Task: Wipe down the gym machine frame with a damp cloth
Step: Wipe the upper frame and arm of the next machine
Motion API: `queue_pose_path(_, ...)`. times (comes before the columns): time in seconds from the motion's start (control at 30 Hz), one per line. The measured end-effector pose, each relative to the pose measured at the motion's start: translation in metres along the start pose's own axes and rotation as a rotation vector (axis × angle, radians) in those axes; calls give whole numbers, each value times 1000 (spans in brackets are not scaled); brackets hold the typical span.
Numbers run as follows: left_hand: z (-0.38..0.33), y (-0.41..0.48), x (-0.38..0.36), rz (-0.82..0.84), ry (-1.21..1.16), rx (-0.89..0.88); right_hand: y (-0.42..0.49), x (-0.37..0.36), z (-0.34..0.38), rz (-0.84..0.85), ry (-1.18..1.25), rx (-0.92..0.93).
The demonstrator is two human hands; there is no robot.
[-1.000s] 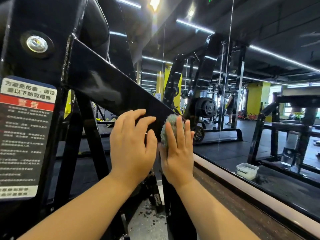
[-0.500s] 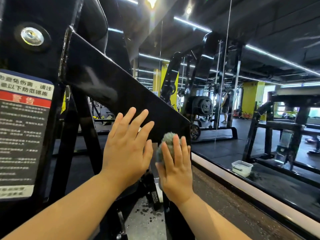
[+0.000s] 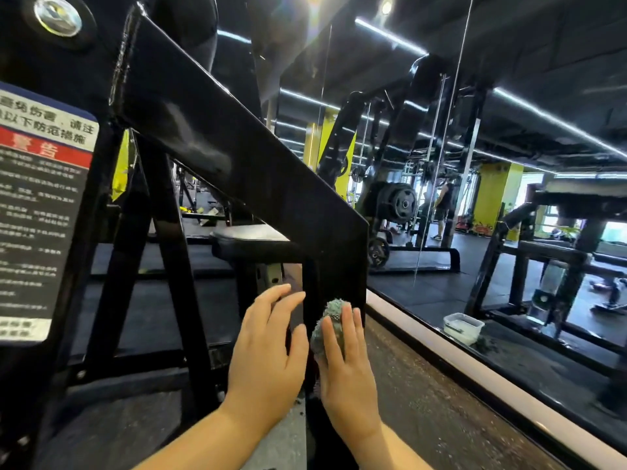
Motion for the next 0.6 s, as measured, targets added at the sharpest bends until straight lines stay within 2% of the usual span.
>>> queue_pose_path(0.07, 0, -17, -11, 17, -72, 141, -11, 13, 4, 87, 110, -30)
queue_pose_path(0.17, -11, -35, -17, 6, -339, 359, -1, 42, 24, -66, 313, -40)
queue_pose_path(0.23, -26, -34, -15, -45, -542, 425, 20, 58, 42, -83, 425, -113)
queue_pose_path(0.27, -32, -29, -13, -61, -665, 447, 32, 66, 48, -50, 569, -212)
queue_pose_path(0.33, -33, -17, -13, -56, -899, 535, 46, 67, 55, 145, 671, -304)
queue_pose_path(0.4, -24, -4, -14, -86, -1028, 663, 56, 70, 61, 282, 704, -218)
queue_pose_path(0.47, -7, 8, -11, -245, -1072, 809, 60, 72, 58, 300, 683, -133)
queue_pose_path(0.53, 5, 23, -6, -426, -990, 840, 68, 84, 37, 91, 607, -139)
queue_pose_path(0.6, -5, 46, -7, -411, -887, 721, 84, 87, 9, -43, 665, -401)
Point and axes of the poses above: each hand's wrist, its own y-axis towards the middle knuckle, its own x-axis out of the back of the hand, z = x × y, the point moved 4 cm from there along y, towards the middle knuckle, and after that the axes turned 1 degree about x, right-handed, at the moved point
